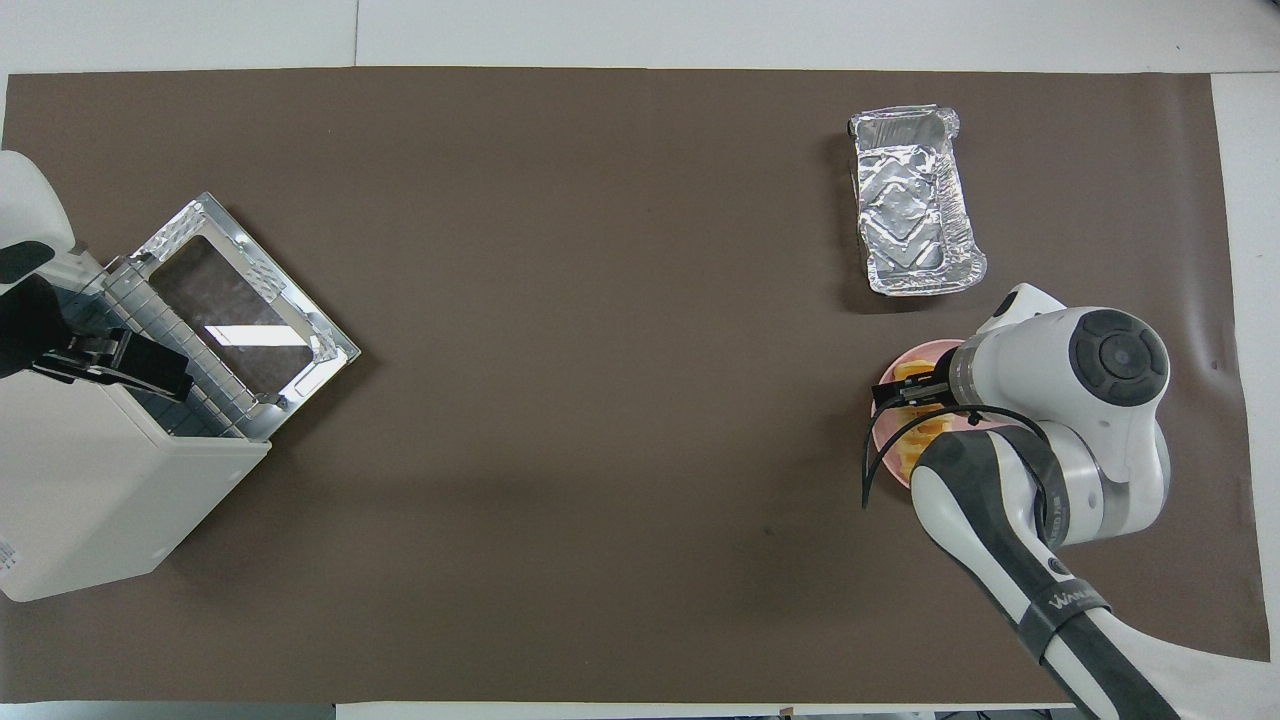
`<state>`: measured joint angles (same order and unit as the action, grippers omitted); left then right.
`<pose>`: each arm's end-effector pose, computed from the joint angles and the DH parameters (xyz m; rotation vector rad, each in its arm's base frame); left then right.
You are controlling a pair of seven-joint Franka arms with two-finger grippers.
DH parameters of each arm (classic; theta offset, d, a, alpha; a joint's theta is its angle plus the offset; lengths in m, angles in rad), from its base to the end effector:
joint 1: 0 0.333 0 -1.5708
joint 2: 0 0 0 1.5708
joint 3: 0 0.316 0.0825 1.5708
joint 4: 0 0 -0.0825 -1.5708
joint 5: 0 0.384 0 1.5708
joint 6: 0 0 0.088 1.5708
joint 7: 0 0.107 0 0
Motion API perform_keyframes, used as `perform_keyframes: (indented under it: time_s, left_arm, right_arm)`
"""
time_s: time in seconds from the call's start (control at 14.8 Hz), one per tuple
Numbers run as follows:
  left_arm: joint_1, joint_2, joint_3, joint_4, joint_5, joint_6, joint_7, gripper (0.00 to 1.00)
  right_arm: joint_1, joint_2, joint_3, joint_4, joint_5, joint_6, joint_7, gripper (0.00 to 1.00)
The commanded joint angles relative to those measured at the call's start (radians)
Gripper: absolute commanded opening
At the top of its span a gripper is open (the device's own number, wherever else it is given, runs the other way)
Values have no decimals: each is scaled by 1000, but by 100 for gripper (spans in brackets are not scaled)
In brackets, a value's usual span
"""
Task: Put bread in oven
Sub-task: 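Reach the right gripper down and grasp the orange bread on the plate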
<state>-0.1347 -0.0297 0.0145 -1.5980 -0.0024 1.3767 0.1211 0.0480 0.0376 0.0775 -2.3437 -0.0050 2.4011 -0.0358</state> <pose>0.5191 -0.0629 0.6130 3.1015 -0.3765 -0.3002 0.5048 0.0637 0.3191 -3.1304 -0.2586 -0.0313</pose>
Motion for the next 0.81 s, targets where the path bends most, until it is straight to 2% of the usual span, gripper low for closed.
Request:
perform_keyframes:
  time_s: [0.0,0.61,0.68,0.74]
  left_arm:
    - [15,-13,-8,-5,-10,7,-6,100]
    - [15,-13,-8,-5,-10,7,-6,100]
    - [15,-13,-8,-5,-10,7,-6,100]
    - [15,-13,-8,-5,-10,7,-6,100]
  right_arm:
    - [-22,-13,1,-26,16,23,-49,100]
    - [-22,30,1,-28,16,73,-47,100]
    - [-22,31,1,-28,16,73,-45,96]
    - [-22,31,1,-28,16,72,-45,87]
